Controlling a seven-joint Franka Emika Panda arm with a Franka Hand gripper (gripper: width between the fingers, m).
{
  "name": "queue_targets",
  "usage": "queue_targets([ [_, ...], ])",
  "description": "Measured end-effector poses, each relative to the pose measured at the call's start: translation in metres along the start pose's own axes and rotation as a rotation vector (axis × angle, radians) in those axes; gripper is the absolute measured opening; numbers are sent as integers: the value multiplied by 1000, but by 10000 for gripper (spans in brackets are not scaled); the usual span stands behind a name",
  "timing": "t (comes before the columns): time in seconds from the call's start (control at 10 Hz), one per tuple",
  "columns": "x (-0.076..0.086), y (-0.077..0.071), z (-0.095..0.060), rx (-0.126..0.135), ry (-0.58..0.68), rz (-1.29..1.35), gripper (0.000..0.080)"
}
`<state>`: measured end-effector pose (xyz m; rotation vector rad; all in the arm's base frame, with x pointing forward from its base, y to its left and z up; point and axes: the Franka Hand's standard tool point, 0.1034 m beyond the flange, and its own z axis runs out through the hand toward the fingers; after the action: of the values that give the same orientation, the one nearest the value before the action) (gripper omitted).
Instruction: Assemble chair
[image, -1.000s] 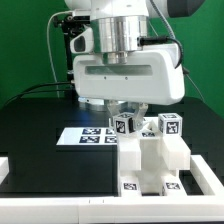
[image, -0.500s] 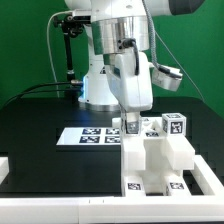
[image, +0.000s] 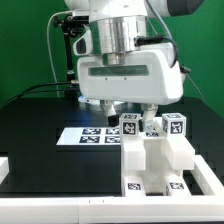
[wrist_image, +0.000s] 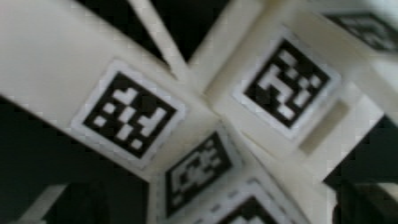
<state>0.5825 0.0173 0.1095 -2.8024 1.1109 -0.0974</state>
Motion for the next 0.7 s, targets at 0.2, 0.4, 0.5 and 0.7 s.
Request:
queue_targets([
  [0.2,1,2,1,-4,0,-104,647],
  [0.4,0,1,2,-13,3,-334,648],
  [0.5,-1,-2,3,-14,4,-385,648],
  [0.7,0,0,3,-16,4,-309,525],
])
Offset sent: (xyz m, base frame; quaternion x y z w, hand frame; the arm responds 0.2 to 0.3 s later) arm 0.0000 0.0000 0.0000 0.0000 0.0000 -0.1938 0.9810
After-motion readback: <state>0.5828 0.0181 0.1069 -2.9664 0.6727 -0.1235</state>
